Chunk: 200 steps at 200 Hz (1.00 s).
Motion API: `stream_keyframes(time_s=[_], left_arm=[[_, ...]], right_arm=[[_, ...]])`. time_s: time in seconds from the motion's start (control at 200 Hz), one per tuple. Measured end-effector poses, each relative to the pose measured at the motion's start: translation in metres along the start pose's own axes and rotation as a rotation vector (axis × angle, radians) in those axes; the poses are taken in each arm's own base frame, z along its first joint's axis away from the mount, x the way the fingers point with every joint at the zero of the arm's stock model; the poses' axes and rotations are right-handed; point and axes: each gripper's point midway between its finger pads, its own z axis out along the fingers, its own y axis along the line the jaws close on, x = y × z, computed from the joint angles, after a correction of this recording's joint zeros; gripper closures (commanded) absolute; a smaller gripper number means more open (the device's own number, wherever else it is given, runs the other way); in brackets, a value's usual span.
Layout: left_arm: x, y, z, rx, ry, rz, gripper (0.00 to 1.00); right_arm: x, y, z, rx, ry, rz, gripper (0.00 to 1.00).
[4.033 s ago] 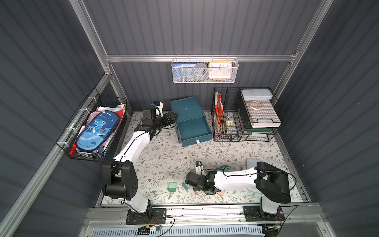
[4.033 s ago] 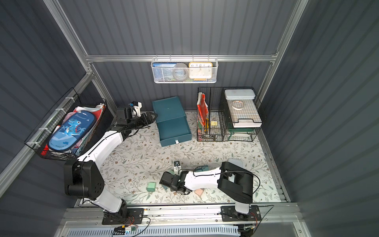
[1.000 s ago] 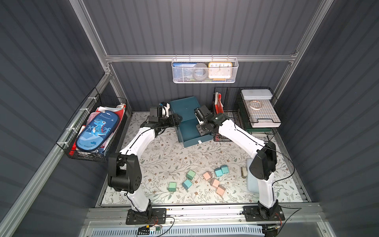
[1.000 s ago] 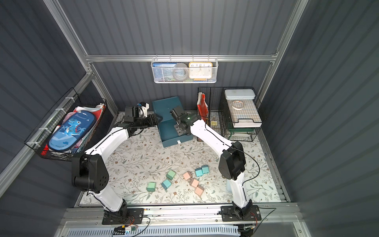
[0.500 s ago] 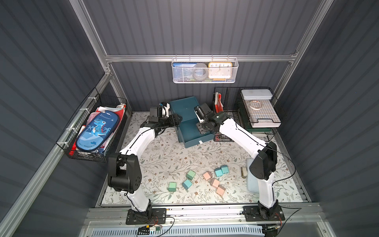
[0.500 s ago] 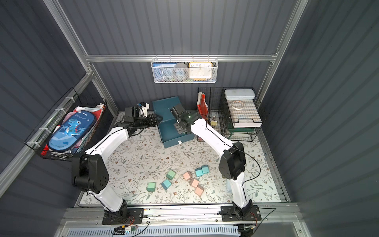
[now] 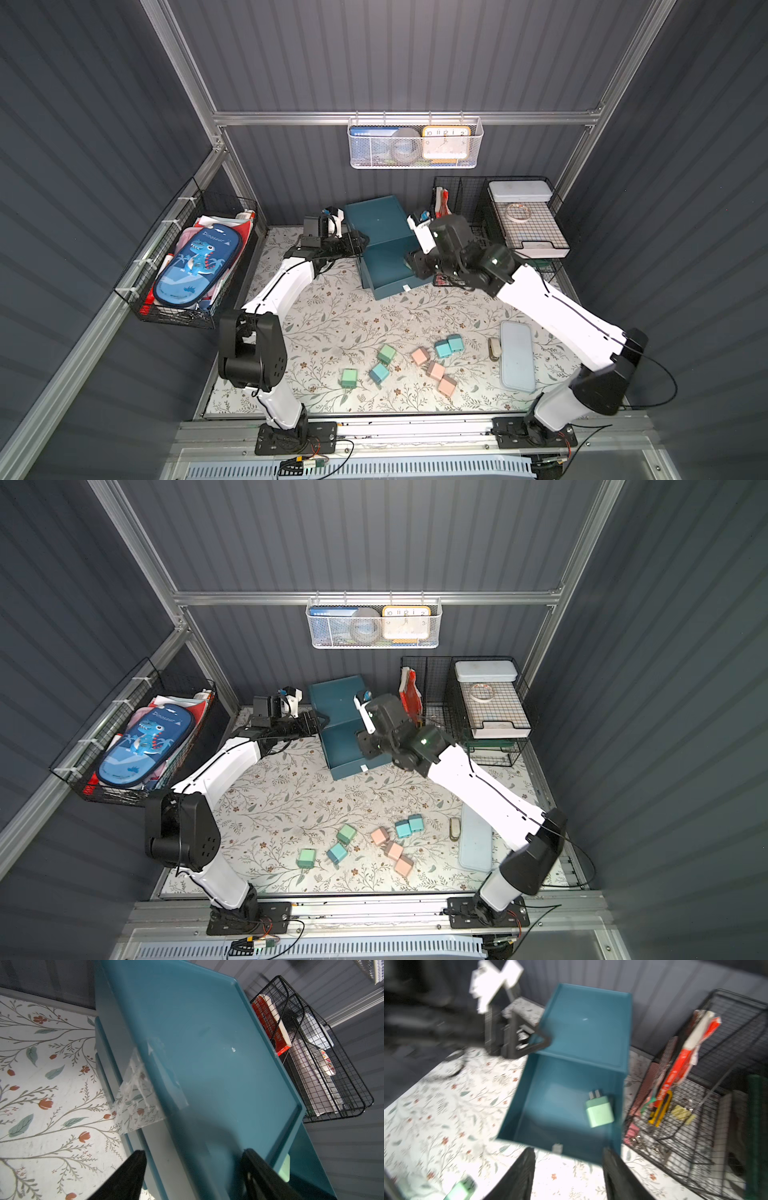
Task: Place the plugs into the drawer by color
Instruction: Place the plug in the drawer, then pick up the plug from the center of the board.
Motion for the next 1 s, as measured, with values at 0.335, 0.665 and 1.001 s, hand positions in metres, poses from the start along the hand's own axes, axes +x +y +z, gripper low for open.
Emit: stream_keyframes(time_s=[0.335,0.665,1.001], left_arm=[[0.000,0.000,0.000,0.000,0.000,0.000,0.24],[0.000,0.000,0.000,0.000,0.000,0.000,0.24],[0.000,0.000,0.000,0.000,0.000,0.000,0.24]], right_arm=[[0.117,0.084,0.033,-0.121,0.146,-0.076,0.56],[0.100,0.077,0.067,-0.045,0.095,-0.055,0.59],[0.057,0.055,0.078,-0.005,0.022,-0.041,0.59]])
